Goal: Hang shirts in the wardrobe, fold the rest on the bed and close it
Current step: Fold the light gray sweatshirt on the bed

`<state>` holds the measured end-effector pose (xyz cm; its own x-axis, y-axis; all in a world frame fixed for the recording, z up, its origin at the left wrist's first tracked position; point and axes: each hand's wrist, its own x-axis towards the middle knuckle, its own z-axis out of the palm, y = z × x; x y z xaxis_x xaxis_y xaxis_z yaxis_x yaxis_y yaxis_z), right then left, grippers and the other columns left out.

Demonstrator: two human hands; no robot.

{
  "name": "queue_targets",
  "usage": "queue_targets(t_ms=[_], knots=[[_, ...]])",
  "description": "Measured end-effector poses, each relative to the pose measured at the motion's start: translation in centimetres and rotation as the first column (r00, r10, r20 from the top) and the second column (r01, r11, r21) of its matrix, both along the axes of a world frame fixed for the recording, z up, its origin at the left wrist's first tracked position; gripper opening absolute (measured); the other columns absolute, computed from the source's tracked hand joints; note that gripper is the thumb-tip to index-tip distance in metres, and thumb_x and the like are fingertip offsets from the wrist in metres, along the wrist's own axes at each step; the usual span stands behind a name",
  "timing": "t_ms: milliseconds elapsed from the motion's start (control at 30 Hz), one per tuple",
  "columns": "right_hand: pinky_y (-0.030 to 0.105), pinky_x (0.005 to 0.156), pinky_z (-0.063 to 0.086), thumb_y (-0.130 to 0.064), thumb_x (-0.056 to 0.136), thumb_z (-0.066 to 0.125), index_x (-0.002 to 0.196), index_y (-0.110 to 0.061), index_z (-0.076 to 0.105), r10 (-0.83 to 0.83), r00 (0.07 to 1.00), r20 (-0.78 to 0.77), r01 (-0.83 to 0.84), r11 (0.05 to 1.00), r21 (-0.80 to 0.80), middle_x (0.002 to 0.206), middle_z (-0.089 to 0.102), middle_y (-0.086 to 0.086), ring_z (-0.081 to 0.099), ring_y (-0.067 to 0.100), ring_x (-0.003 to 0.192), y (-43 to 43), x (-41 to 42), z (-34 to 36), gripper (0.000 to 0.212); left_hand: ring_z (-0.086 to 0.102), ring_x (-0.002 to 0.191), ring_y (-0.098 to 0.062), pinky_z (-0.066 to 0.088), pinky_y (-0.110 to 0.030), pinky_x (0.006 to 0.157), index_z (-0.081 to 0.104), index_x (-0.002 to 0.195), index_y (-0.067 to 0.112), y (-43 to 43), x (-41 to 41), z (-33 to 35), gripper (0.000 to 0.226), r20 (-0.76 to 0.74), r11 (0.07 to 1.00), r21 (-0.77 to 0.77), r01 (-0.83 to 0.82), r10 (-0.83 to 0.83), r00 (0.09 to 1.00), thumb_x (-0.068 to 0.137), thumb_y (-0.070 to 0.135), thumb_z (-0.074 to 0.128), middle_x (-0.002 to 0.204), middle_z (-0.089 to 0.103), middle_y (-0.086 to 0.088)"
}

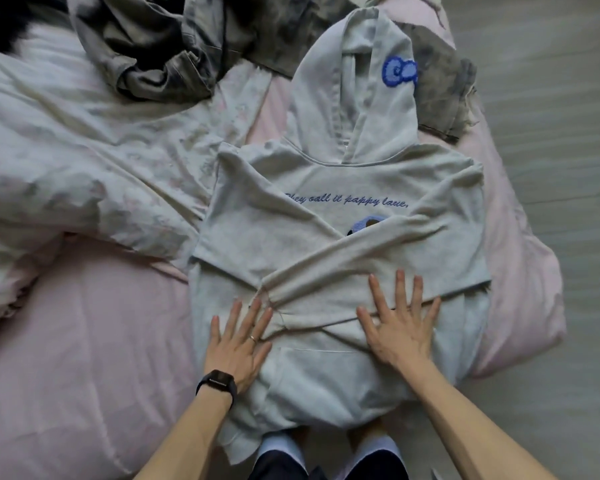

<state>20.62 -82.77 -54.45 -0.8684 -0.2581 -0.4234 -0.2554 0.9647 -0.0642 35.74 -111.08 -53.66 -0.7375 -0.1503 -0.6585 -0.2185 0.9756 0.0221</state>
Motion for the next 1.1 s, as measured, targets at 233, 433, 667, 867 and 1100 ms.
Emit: queue_targets(t_ms=[233, 433, 667, 867, 1100], knots=[[0.06, 0.119, -0.007, -0.068, 0.097, 0.024, 0.153, -0.049, -0.017, -0.143, 0.971, 0.191, 0.139, 0.99, 0.038, 0.164, -0.029, 0.002, -0.022, 0.031, 0.152, 2.1, 7.4, 1.9, 0.073, -0.034, 0.144, -0.02, -0.01, -0.058, 0.118, -0.027, 0.148, 0.041, 1.0, 3.8, 1.1, 0.07, 0.035, 0.98, -0.027, -0.195, 0.196, 0.98, 0.098, 0.065, 0.015, 0.158, -0.034, 0.006], [0.051, 0.114, 0.025, -0.017, 0.09, 0.068, 0.153, -0.006, 0.03, -0.829, 0.553, 0.086, 0.812, 0.514, -0.276, 0.157, 0.026, 0.025, 0.031, 0.048, 0.139, 5.5, 11.3, 1.5, 0.074, -0.005, 0.152, -0.032, 0.005, -0.057, 0.119, -0.018, 0.153, 0.043, 4.0, 8.1, 2.7, 0.081, 0.004, 0.826, -0.079, -0.559, 0.561, 0.828, 0.093, 0.072, 0.029, 0.162, -0.023, -0.014], [0.045, 0.106, 0.042, -0.029, 0.081, 0.077, 0.132, 0.002, 0.051, -0.869, 0.351, 0.35, 0.93, 0.368, -0.018, 0.132, 0.059, 0.027, 0.053, 0.044, 0.125, 10.3, 10.0, -2.8, 0.065, 0.046, 0.124, -0.042, 0.036, -0.05, 0.107, 0.008, 0.154, 0.052, 6.4, 9.3, 2.1, 0.078, -0.043, 0.446, 0.028, -0.895, 0.895, 0.444, 0.091, 0.063, 0.053, 0.14, 0.038, -0.024], [0.045, 0.095, 0.05, -0.035, 0.08, 0.076, 0.113, -0.011, 0.071, -0.773, 0.482, 0.412, 0.858, 0.512, -0.042, 0.115, 0.069, 0.021, 0.062, 0.04, 0.109, 15.8, 13.7, -0.7, 0.041, 0.054, 0.11, -0.039, 0.046, -0.04, 0.092, 0.044, 0.141, 0.032, 5.7, 12.5, 3.8, 0.051, 0.026, 0.449, 0.175, -0.876, 0.887, 0.46, 0.095, 0.011, 0.052, 0.131, 0.051, -0.02], [0.04, 0.082, 0.043, -0.022, 0.09, 0.068, 0.107, -0.009, 0.051, -0.712, 0.587, 0.386, 0.808, 0.545, -0.224, 0.109, 0.064, 0.019, 0.06, 0.037, 0.102, 20.4, 16.4, 8.9, 0.027, 0.051, 0.09, -0.033, 0.047, -0.037, 0.087, 0.058, 0.119, 0.02, 6.1, 13.2, 12.0, 0.039, -0.053, 0.54, 0.192, -0.82, 0.839, 0.541, 0.091, -0.002, 0.041, 0.13, 0.042, -0.016]])
